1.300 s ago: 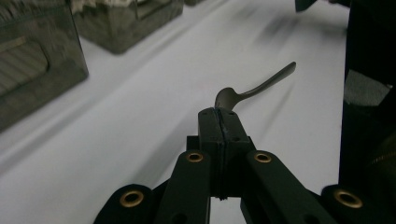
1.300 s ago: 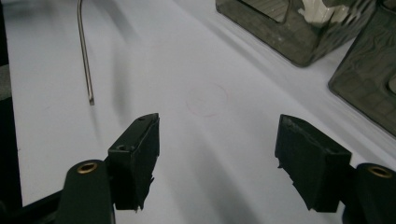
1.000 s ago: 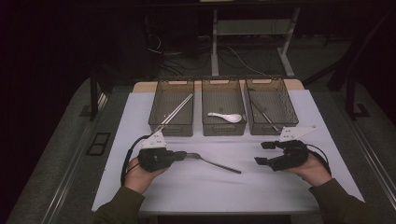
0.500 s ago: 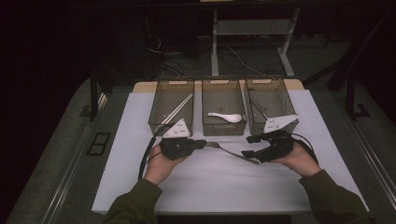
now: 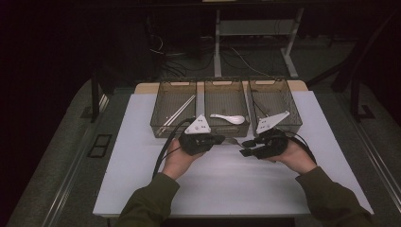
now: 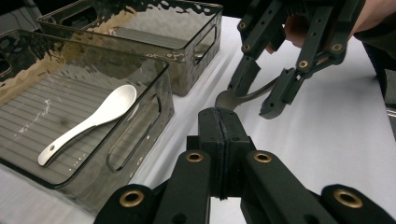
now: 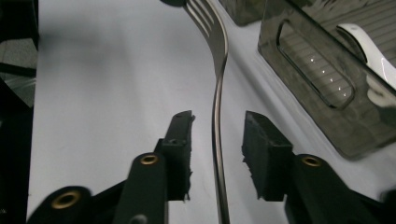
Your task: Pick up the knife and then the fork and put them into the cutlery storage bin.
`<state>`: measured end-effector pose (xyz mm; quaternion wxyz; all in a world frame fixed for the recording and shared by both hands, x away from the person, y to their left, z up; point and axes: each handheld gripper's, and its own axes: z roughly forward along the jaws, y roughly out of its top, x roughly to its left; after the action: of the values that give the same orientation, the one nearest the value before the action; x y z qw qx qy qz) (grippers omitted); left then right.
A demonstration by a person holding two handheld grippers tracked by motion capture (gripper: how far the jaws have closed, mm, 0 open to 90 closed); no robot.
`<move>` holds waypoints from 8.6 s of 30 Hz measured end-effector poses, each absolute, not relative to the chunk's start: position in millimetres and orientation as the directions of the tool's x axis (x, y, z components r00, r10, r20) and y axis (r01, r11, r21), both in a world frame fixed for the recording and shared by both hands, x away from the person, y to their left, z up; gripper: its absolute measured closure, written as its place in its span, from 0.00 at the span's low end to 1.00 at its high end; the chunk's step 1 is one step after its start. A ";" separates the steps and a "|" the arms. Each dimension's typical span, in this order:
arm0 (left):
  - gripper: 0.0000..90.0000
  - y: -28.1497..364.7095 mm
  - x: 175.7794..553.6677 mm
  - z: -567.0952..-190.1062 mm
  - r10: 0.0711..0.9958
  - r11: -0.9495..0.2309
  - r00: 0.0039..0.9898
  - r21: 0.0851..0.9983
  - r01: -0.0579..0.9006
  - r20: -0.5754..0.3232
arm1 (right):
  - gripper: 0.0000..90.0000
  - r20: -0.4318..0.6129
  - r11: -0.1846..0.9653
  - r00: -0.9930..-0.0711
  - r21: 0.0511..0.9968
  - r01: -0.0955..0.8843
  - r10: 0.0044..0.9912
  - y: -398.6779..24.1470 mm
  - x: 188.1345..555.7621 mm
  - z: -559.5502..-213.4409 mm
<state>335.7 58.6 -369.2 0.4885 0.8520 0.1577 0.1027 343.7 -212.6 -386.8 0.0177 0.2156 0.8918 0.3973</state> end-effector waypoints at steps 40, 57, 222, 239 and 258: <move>0.50 88.2 326.9 -390.2 0.409 -0.423 0.912 0.877 0.229 -0.041 | 0.96 0.118 0.638 -0.895 0.661 0.394 0.430 -216.5 344.3 -394.0; 0.14 145.9 290.5 -415.2 0.497 -0.361 0.864 0.885 0.294 -0.084 | 0.96 0.125 0.592 -0.853 0.669 0.450 0.507 -238.6 352.7 -382.9; 0.00 162.7 274.6 -433.8 0.473 -0.391 0.872 0.858 0.332 -0.122 | 0.20 0.112 0.312 -0.683 0.829 0.465 0.722 -286.0 373.4 -374.9; 0.00 163.4 273.1 -432.8 0.475 -0.387 0.872 0.862 0.326 -0.117 | 0.20 0.130 0.285 -0.697 0.849 0.446 0.705 -291.5 332.7 -390.3; 0.00 163.8 272.8 -432.3 0.473 -0.388 0.873 0.863 0.324 -0.116 | 0.20 0.113 0.318 -0.708 0.836 0.447 0.697 -297.7 298.1 -420.0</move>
<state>272.8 163.8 -432.3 0.4982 0.8298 0.2403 0.0746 298.1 -297.7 -420.0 0.1355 0.3575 0.8006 0.4615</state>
